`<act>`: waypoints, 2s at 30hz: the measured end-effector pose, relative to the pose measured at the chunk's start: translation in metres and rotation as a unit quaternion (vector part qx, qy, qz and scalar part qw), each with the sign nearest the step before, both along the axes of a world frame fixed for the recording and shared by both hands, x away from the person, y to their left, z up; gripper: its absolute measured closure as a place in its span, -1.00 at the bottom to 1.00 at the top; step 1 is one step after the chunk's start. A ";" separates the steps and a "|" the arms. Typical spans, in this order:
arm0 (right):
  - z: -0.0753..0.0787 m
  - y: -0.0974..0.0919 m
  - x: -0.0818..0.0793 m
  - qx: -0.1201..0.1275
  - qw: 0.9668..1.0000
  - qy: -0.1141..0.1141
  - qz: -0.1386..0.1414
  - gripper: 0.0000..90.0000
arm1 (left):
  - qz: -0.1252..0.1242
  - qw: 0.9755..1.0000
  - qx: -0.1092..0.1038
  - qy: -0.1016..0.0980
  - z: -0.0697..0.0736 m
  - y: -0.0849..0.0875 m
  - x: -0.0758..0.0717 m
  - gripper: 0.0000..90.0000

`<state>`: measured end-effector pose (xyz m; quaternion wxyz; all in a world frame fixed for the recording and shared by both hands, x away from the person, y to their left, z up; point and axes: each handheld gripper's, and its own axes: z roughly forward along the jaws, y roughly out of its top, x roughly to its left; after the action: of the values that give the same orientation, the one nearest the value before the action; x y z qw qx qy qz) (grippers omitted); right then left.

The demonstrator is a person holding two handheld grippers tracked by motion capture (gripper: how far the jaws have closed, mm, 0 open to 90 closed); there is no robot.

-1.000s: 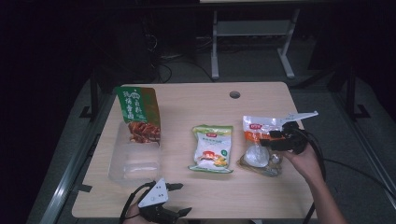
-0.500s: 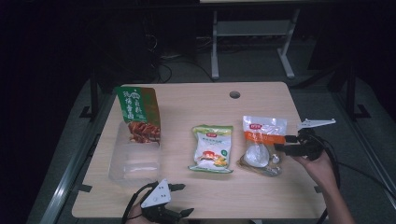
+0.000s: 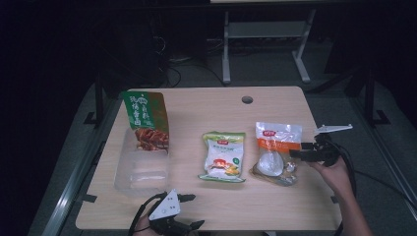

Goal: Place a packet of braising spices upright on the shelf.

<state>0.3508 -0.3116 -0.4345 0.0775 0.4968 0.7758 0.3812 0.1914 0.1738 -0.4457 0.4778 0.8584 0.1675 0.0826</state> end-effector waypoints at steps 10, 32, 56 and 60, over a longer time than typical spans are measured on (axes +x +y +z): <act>-0.010 0.008 0.012 0.021 1.000 0.015 0.007 -0.30 | -0.001 1.000 0.000 -0.002 0.001 0.000 0.000 -0.49; -0.015 0.028 0.019 0.082 0.996 0.022 0.040 0.93 | -0.001 1.000 -0.001 -0.005 0.003 0.001 0.000 -0.48; 0.032 0.057 -0.003 0.066 0.995 -0.029 0.066 1.00 | -0.002 1.000 -0.001 -0.013 0.005 0.002 -0.002 -0.48; 0.043 0.063 -0.008 0.060 0.995 -0.040 0.072 1.00 | -0.003 1.000 -0.002 -0.013 0.006 0.002 -0.002 -0.48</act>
<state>0.3432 -0.2482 -0.3916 0.0515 0.4279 0.7814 0.4512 0.1894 0.1755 -0.4400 0.4816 0.8569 0.1591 0.0918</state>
